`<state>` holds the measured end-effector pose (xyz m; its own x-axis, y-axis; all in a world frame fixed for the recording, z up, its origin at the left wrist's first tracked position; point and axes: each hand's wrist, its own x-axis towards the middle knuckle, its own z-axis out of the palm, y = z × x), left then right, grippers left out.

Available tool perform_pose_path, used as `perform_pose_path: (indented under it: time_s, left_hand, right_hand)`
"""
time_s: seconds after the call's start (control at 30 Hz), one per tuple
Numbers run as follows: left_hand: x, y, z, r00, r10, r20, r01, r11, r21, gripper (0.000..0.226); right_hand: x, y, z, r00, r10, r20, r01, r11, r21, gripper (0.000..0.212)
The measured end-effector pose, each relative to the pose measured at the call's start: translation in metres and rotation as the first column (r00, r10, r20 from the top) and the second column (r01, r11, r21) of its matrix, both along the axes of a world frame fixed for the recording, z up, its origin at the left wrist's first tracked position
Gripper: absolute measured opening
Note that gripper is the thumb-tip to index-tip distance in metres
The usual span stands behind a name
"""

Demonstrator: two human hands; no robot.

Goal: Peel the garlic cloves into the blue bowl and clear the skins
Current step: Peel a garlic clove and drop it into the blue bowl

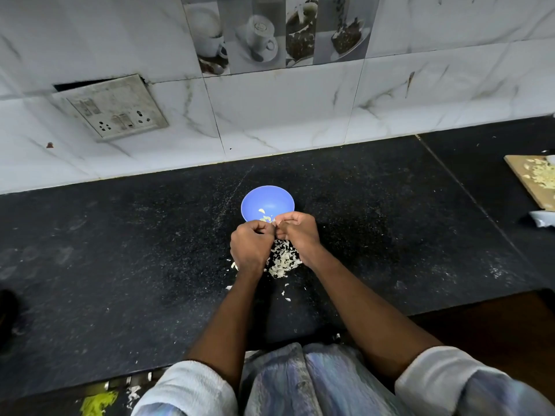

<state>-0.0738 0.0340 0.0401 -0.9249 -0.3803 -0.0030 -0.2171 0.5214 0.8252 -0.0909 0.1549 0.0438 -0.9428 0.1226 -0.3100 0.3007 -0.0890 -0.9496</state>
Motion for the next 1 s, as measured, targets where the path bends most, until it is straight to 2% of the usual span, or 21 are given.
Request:
perform_pose_path:
  time_s: [0.13, 0.2, 0.33, 0.63, 1.0]
  left_hand:
    - [-0.003, -0.006, 0.001, 0.990, -0.106, -0.089, 0.113, 0.990, 0.081, 0.004]
    - [-0.002, -0.008, 0.000, 0.982, -0.143, -0.121, 0.155, 0.984, 0.093, 0.006]
    - [0.001, -0.005, -0.004, 0.986, -0.114, -0.120, 0.123, 0.990, 0.071, 0.005]
    - [0.003, 0.000, -0.006, 0.987, -0.131, -0.094, 0.140, 0.984, 0.105, 0.011]
    - [0.009, 0.000, -0.011, 0.980, -0.158, -0.121, 0.165, 0.985, 0.057, 0.011]
  right_hand:
    - [0.002, 0.002, 0.002, 1.000, -0.014, 0.020, 0.015, 0.999, -0.052, 0.008]
    - [0.005, 0.004, 0.002, 0.999, -0.012, 0.032, 0.015, 0.996, -0.090, 0.007]
    - [0.008, 0.005, 0.001, 0.999, 0.006, 0.042, 0.000, 0.988, -0.153, 0.011]
    - [0.013, 0.005, 0.000, 1.000, 0.004, 0.005, -0.003, 0.995, -0.098, 0.013]
    - [0.016, 0.003, -0.001, 1.000, 0.015, -0.011, -0.016, 0.994, -0.104, 0.005]
